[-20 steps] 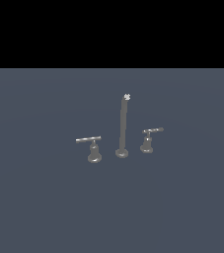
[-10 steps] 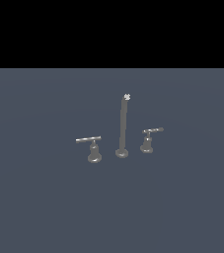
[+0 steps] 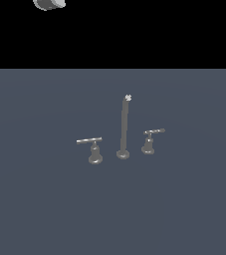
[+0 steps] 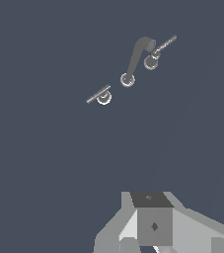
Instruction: Turn on the faucet by rotating a designated handle.
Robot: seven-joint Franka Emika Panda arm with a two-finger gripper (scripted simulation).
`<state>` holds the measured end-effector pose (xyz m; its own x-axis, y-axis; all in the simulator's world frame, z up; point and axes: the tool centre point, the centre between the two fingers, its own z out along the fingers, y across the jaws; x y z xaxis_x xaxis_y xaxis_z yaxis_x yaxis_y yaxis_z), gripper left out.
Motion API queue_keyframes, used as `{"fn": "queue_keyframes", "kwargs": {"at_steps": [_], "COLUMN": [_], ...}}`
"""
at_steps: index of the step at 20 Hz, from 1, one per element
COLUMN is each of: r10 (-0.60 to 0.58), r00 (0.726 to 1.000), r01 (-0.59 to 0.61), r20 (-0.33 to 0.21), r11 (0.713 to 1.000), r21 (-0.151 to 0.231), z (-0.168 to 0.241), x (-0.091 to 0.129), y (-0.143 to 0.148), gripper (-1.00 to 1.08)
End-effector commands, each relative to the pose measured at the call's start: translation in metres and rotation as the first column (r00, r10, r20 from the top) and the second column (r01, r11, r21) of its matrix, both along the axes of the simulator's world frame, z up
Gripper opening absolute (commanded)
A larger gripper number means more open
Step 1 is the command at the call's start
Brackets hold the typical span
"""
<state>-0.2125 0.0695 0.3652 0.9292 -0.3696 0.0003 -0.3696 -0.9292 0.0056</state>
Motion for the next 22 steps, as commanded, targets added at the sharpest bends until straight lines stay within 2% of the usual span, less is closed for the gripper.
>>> {"fn": "queue_keyframes", "kwargs": {"at_steps": [1, 10, 22], "r10": [-0.059, -0.259, -0.482], "r00": [0.998, 0.966, 0.876], "r01": [0.059, 0.259, 0.481], "r20": [0.0, 0.0, -0.002], "r11": [0.998, 0.966, 0.876], "r21": [0.001, 0.005, 0.011], "z": [-0.017, -0.078, -0.148], "x": [0.009, 0.044, 0.09], "y": [0.007, 0.026, 0.04], "gripper": [-1.0, -1.0, -1.0]}}
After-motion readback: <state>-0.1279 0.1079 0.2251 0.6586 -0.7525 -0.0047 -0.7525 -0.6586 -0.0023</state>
